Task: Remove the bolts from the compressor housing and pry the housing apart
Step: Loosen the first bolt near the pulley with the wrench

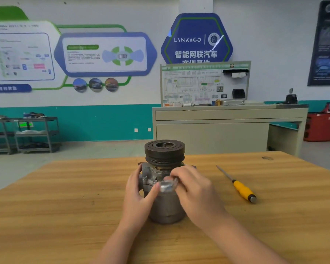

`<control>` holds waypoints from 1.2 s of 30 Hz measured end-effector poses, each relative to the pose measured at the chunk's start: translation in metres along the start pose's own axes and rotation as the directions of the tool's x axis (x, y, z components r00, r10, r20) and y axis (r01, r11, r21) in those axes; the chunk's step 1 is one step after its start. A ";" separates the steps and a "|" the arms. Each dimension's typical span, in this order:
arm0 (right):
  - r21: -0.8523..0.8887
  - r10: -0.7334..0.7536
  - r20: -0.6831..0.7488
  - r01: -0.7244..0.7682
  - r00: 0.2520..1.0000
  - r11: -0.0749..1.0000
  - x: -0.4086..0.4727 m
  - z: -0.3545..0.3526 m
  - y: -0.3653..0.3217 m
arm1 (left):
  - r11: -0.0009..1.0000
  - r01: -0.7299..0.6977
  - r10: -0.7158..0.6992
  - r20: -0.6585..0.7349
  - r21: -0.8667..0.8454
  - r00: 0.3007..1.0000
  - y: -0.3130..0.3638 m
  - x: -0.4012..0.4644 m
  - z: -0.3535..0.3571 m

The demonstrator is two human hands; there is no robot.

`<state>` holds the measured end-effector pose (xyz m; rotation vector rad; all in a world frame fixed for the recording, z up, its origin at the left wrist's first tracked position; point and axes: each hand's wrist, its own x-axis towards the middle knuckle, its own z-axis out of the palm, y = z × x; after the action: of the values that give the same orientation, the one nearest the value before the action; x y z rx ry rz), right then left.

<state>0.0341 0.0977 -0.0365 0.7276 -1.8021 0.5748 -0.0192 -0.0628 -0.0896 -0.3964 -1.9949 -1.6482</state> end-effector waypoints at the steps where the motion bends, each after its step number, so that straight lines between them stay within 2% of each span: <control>1: -0.053 -0.019 -0.018 0.018 1.000 0.998 -0.003 0.003 0.000 | 1.000 -0.001 0.001 0.000 0.000 1.000 -0.001 0.000 0.000; 2: -0.054 0.014 -0.060 -0.017 0.998 0.998 -0.007 0.005 0.000 | 1.000 -0.001 0.001 0.000 0.005 1.000 -0.001 0.000 0.000; 3: 0.015 0.097 -0.119 -0.096 0.988 0.995 -0.010 0.007 -0.001 | 1.000 -0.003 0.003 0.001 0.010 1.000 -0.001 0.000 0.000; 5: 0.288 0.307 -0.233 -0.236 0.923 0.928 -0.014 0.013 -0.002 | 1.000 -0.007 0.007 0.004 0.017 1.000 -0.001 0.000 0.001; 6: 0.450 0.427 -0.261 -0.282 0.866 0.847 -0.013 0.016 -0.003 | 1.000 -0.003 0.003 0.005 0.019 1.000 -0.002 0.000 0.001; 7: 0.604 0.550 -0.266 -0.308 0.792 0.735 -0.010 0.018 -0.003 | 1.000 0.001 -0.001 0.007 0.020 1.000 -0.002 0.000 0.002; 9: 0.808 0.781 -0.220 -0.340 0.585 0.482 0.001 0.019 0.005 | 1.000 0.005 -0.005 0.011 0.016 1.000 -0.002 0.000 0.001; 11: 0.899 0.917 -0.066 -0.376 0.393 0.226 0.013 0.017 0.020 | 1.000 -0.001 0.001 0.001 0.009 1.000 -0.002 0.000 0.001; 13: 0.898 0.956 0.102 -0.439 0.276 0.031 0.025 0.015 0.035 | 1.000 -0.007 0.007 -0.006 0.015 1.000 -0.003 0.000 0.001; 15: 0.849 0.936 0.266 -0.515 0.229 -0.115 0.035 0.014 0.047 | 1.000 -0.007 0.007 -0.006 0.023 1.000 -0.004 0.001 0.001; 17: 0.775 0.876 0.423 -0.594 0.232 -0.216 0.043 0.011 0.056 | 1.000 -0.001 0.001 -0.005 0.021 1.000 -0.005 0.001 0.001; 19: 0.733 0.800 0.538 -0.616 0.266 -0.288 0.047 0.004 0.061 | 1.000 0.009 -0.009 0.002 0.015 1.000 -0.005 0.002 0.002; 21: 0.770 0.756 0.564 -0.543 0.333 -0.335 0.047 -0.006 0.063 | 1.000 0.011 -0.011 -0.001 0.007 1.000 -0.006 0.002 0.001; 23: 0.832 0.737 0.523 -0.443 0.427 -0.334 0.044 -0.014 0.062 | 1.000 0.015 -0.015 -0.004 0.005 1.000 -0.006 0.002 0.001; 24: 0.856 0.737 0.487 -0.426 0.469 -0.293 0.041 -0.018 0.060 | 1.000 0.018 -0.018 -0.001 0.006 1.000 -0.006 0.002 0.001; 29: 0.849 0.751 0.239 -0.508 0.616 0.146 0.024 -0.021 0.046 | 1.000 0.015 -0.015 0.006 -0.005 1.000 -0.004 0.001 0.001; 33: 0.752 0.687 0.133 -0.524 0.714 0.399 0.015 -0.020 0.035 | 1.000 0.018 -0.018 0.006 -0.006 1.000 -0.002 0.000 0.002; 36: 0.609 0.593 0.057 -0.499 0.803 0.617 0.007 -0.016 0.024 | 1.000 0.019 -0.019 0.001 -0.010 1.000 -0.002 0.001 0.002</control>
<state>0.0254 0.1241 -0.0256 0.4926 -1.6835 1.6406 -0.0209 -0.0615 -0.0910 -0.3838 -1.9978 -1.6701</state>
